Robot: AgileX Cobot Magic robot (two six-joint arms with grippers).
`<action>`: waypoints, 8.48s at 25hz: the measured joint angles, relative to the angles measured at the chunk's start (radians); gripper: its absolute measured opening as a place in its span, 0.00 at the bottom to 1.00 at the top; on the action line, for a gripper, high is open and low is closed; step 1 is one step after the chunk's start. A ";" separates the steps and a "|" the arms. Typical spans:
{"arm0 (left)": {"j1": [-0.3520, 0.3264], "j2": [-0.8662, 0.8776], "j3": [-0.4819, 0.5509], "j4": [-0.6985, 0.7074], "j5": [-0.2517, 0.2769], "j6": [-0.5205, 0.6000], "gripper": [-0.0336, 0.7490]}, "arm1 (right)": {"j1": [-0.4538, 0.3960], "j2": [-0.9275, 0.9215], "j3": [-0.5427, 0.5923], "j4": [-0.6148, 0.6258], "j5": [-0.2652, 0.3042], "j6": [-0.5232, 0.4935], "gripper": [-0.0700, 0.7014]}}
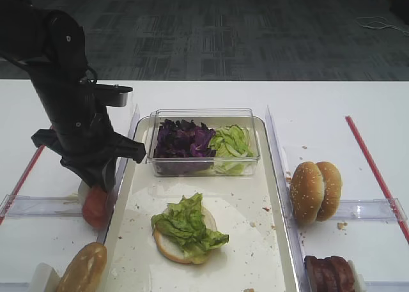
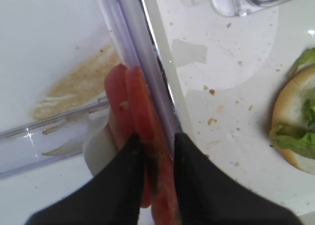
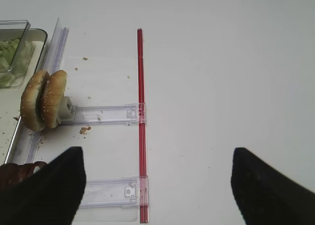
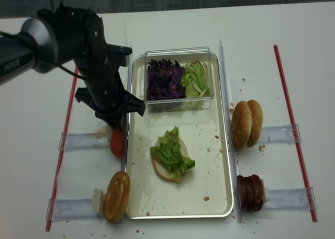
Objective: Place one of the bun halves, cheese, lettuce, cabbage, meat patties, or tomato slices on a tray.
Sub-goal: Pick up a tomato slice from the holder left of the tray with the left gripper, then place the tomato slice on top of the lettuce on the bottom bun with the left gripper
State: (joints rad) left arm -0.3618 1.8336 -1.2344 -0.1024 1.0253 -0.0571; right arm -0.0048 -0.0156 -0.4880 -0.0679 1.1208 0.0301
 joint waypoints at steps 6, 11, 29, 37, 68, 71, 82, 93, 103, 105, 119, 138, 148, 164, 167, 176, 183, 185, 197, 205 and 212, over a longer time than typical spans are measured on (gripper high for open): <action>0.000 0.000 0.000 0.020 0.000 -0.018 0.21 | 0.000 0.000 0.000 0.000 0.000 0.000 0.91; 0.000 0.000 0.000 0.020 0.000 -0.018 0.15 | 0.000 0.000 0.000 0.000 0.000 0.000 0.91; 0.000 0.000 0.000 0.020 0.005 -0.018 0.09 | 0.000 0.000 0.000 0.000 0.000 0.000 0.91; 0.000 -0.014 -0.002 0.020 0.011 -0.018 0.09 | 0.000 0.000 0.000 0.000 0.000 0.000 0.91; 0.000 -0.159 -0.045 -0.260 0.184 0.305 0.09 | 0.000 0.000 0.000 0.000 0.000 -0.017 0.91; 0.000 -0.159 -0.045 -0.339 0.187 0.375 0.09 | 0.000 0.000 0.000 0.000 0.000 -0.017 0.91; 0.000 -0.137 -0.045 -0.487 0.187 0.572 0.09 | 0.000 0.000 0.000 0.000 0.000 -0.017 0.91; 0.000 0.034 -0.045 -0.692 0.177 0.722 0.09 | 0.000 0.000 0.000 0.000 0.000 -0.017 0.91; 0.049 0.051 0.022 -0.783 0.169 0.738 0.09 | 0.000 0.000 0.000 0.000 0.000 -0.017 0.91; 0.051 0.051 0.041 -0.811 0.163 0.749 0.09 | 0.000 0.000 0.000 0.000 0.000 -0.017 0.91; 0.053 0.051 0.166 -0.923 0.154 0.807 0.09 | 0.000 0.000 0.000 0.000 0.000 -0.017 0.91; 0.086 0.134 0.166 -1.005 0.145 0.831 0.09 | 0.000 0.000 0.000 0.000 -0.002 -0.017 0.91; 0.086 0.194 0.166 -1.022 0.143 0.834 0.09 | 0.000 0.000 0.000 0.000 -0.002 -0.017 0.91; 0.086 0.199 0.166 -1.026 0.143 0.826 0.28 | 0.000 0.000 0.000 0.000 -0.002 -0.017 0.91; 0.086 0.199 0.166 -1.026 0.143 0.826 0.43 | 0.000 0.000 0.000 0.000 -0.002 -0.017 0.91; 0.086 0.199 0.166 -1.036 0.143 0.826 0.58 | 0.000 0.000 0.000 0.000 -0.002 -0.017 0.91; 0.086 0.199 0.156 -1.034 0.143 0.794 0.58 | 0.000 0.000 0.000 0.000 -0.002 -0.017 0.91; 0.086 0.199 0.156 -1.030 0.143 0.789 0.59 | 0.000 0.000 0.000 0.000 -0.002 -0.017 0.91; 0.086 0.199 0.140 -0.970 0.143 0.752 0.60 | 0.000 0.000 0.000 0.000 -0.002 -0.017 0.91; 0.082 0.199 0.049 -0.859 0.143 0.663 0.60 | 0.000 0.000 0.000 0.000 -0.002 -0.015 0.91; 0.017 0.188 -0.047 -0.705 0.150 0.552 0.60 | 0.000 0.000 0.000 0.000 -0.002 -0.009 0.91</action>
State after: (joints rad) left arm -0.3445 2.0211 -1.2817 -0.8074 1.1749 0.4945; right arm -0.0048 -0.0156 -0.4880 -0.0679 1.1187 0.0214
